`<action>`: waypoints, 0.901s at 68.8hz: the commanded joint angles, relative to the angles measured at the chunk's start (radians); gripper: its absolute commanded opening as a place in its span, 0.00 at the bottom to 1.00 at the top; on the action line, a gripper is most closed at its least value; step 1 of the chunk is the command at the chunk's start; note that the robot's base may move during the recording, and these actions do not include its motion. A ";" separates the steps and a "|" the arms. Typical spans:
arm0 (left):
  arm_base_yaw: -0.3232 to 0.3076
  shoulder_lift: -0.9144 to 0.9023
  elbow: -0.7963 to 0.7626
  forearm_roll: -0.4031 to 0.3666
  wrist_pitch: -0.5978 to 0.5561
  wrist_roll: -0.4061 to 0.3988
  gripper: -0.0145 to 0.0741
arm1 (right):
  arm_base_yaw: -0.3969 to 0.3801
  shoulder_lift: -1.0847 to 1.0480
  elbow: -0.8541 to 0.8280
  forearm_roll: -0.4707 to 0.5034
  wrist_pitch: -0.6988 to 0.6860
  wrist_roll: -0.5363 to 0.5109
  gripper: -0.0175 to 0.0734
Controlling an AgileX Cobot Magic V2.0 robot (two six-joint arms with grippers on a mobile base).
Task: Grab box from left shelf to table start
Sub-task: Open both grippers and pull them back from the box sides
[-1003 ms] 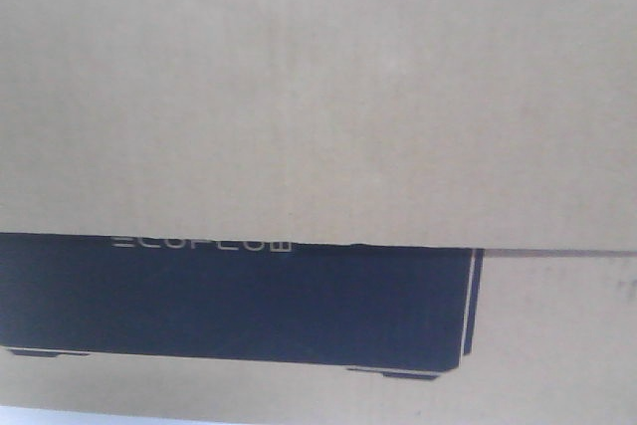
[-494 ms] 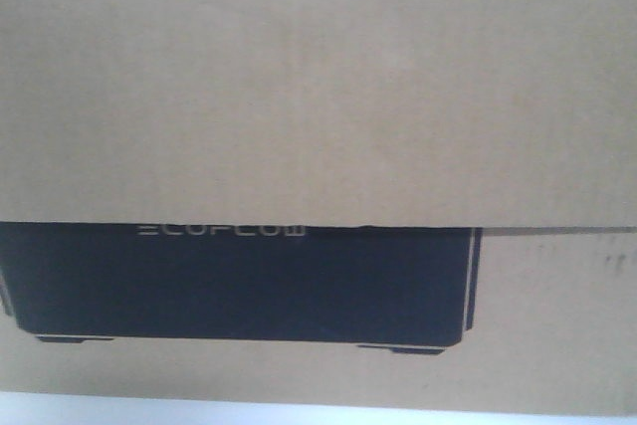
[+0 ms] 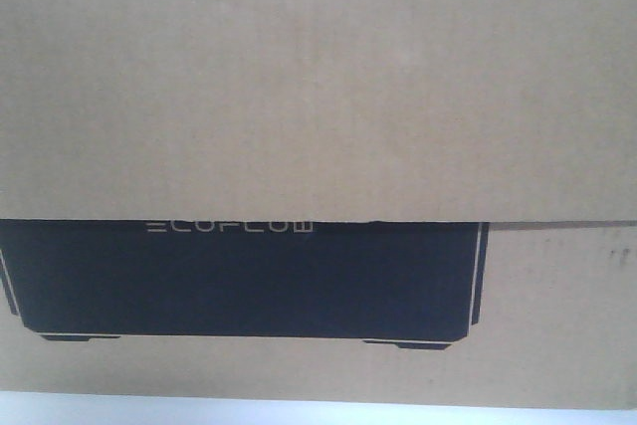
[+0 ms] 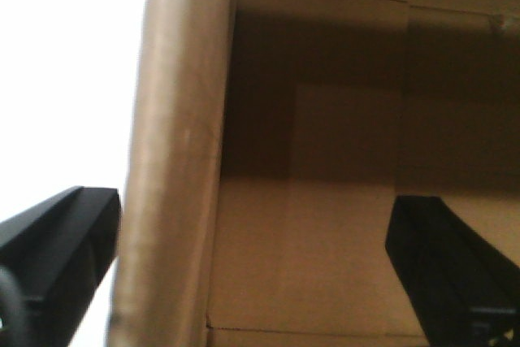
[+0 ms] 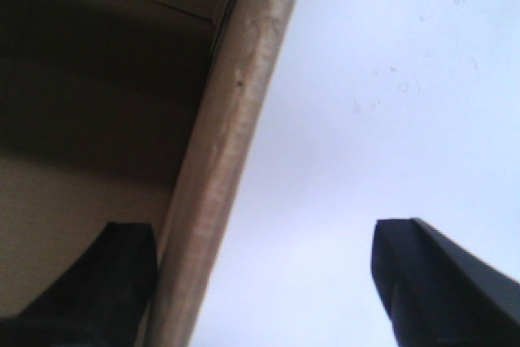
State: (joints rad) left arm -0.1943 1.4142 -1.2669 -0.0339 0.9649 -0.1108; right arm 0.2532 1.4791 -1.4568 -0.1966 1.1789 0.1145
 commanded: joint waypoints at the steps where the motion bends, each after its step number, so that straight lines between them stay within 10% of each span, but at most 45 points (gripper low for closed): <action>1: -0.007 -0.074 -0.059 0.007 -0.026 0.000 0.80 | -0.005 -0.081 -0.040 -0.044 -0.051 0.023 0.89; 36: -0.007 -0.399 -0.060 0.076 -0.017 0.045 0.72 | -0.005 -0.366 0.040 0.081 -0.190 0.034 0.85; 62: -0.007 -0.798 0.323 0.083 -0.074 0.051 0.49 | -0.005 -0.736 0.504 0.084 -0.408 0.024 0.49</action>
State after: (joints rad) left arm -0.1943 0.7020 -1.0039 0.0425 0.9773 -0.0642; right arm 0.2532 0.8297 -1.0164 -0.1026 0.9011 0.1482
